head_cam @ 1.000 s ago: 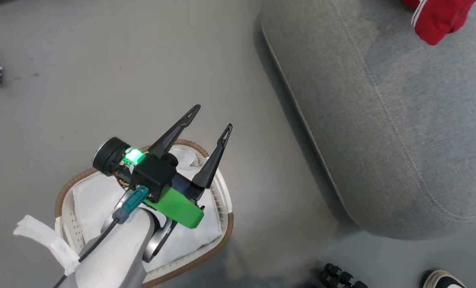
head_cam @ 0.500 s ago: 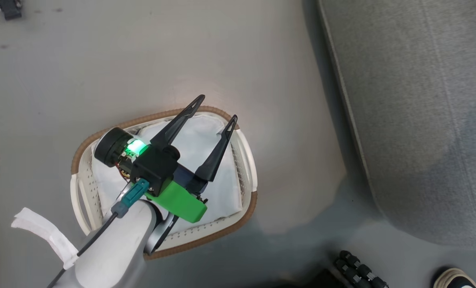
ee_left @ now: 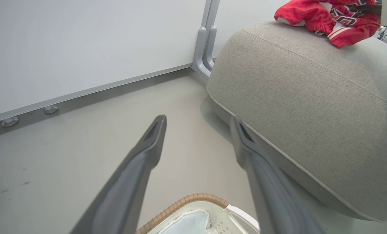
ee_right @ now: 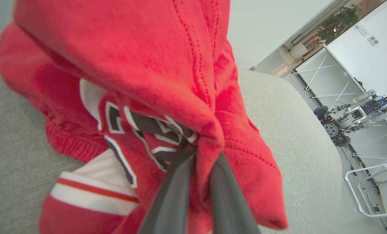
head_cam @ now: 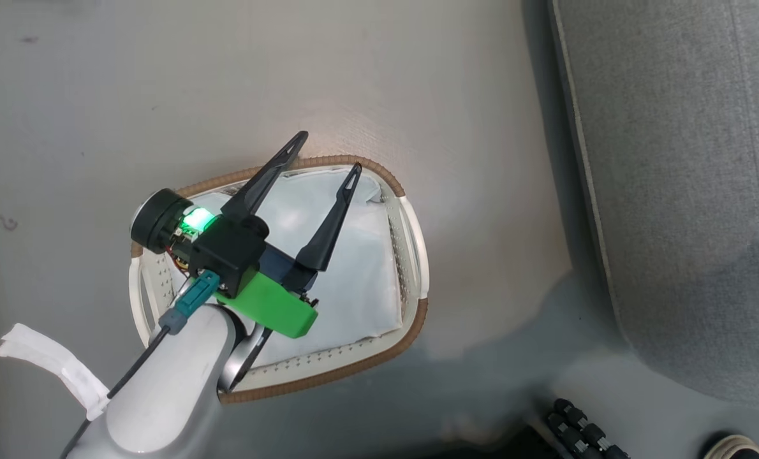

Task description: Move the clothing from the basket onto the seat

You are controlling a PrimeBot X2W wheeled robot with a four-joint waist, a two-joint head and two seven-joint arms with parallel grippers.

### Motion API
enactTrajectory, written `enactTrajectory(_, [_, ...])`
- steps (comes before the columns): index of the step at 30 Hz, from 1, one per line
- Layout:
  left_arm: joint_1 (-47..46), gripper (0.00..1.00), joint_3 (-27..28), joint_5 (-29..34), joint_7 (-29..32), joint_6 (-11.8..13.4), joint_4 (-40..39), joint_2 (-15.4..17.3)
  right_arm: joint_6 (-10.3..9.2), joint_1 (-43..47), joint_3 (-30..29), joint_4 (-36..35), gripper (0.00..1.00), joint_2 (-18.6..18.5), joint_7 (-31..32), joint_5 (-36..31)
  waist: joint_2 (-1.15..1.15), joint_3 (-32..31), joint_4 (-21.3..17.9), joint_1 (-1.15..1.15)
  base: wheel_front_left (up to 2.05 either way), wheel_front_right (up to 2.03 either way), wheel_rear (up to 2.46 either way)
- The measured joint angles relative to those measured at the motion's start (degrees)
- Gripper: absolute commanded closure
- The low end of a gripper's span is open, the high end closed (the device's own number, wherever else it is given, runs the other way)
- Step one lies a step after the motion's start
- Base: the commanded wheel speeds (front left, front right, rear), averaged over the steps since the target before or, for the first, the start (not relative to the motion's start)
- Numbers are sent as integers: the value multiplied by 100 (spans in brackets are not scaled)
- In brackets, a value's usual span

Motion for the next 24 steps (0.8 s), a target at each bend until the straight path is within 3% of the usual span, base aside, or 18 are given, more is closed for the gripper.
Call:
enactTrajectory(6, [105, 0, 66, -41, 0, 0, 88, -105, 0, -131, 149, 821, 0, -298, -732, 121, 0, -330, -102, 0, 0, 0, 0])
enactTrajectory(10, [273, 0, 216, -75, 0, 0, 163, -216, 0, -176, 532, 1101, 0, -296, -1098, 100, 0, -631, -182, 0, 0, 0, 0])
enactTrajectory(18, [603, 0, 550, -127, 0, 0, 319, -374, 0, 186, 1092, 975, 0, 204, -1287, 187, 0, -1291, -338, -1, 0, 0, 0])
enactTrajectory(24, [851, 0, 910, 26, 1, 0, 396, -511, 0, 664, 1407, 399, 0, 892, -1310, 570, 0, -1753, -363, -1, 0, 0, 0])
